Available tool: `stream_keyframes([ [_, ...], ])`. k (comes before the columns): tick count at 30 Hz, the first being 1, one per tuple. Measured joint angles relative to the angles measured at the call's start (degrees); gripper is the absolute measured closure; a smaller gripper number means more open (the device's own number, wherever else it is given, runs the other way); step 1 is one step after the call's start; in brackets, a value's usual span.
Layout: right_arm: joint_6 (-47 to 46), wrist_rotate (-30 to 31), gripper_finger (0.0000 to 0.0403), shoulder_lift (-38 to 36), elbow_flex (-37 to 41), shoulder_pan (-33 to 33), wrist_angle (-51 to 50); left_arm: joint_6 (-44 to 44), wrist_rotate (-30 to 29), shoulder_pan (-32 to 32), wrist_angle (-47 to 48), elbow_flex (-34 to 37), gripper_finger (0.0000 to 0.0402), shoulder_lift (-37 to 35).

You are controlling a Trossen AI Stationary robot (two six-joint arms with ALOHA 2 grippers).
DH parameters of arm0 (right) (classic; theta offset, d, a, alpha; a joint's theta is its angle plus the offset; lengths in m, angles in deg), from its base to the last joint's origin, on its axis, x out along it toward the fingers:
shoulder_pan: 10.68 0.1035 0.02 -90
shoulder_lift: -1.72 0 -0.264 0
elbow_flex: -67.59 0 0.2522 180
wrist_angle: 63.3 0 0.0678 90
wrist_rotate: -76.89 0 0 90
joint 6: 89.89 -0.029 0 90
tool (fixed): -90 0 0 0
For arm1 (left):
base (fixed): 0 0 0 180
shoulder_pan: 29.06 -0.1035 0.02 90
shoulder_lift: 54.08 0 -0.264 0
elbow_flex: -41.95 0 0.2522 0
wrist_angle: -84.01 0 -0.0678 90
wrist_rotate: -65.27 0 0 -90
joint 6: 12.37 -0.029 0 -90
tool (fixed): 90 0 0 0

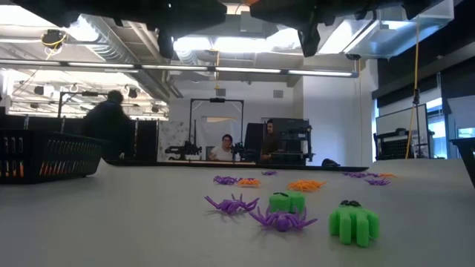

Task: Sort Halloween decoration
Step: Put the orange spider toy into the top black basket

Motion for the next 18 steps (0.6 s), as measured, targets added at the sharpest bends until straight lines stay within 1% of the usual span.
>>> stream_keyframes([
  [9,0.18,0.66,0.0401,0.04,0.0,-0.39,0.31,0.09,0.01,0.28,0.19,-0.01,0.0344,0.0],
  [13,0.88,0.97,0.0401,2.99,-0.03,-1.55,4.01,0.15,0.42,0.55,0.24,0.0,0.0344,0.0],
  [15,0.96,0.5,0.0401,5.46,-1.16,-2.35,3.98,0.59,0.67,0.57,0.23,0.0,0.0344,0.0],
  [18,1.26,0.27,0.0401,8.6,-3.4,-2.8,3.39,1.79,3.85,0.62,0.26,-0.01,0.0344,0.0],
])
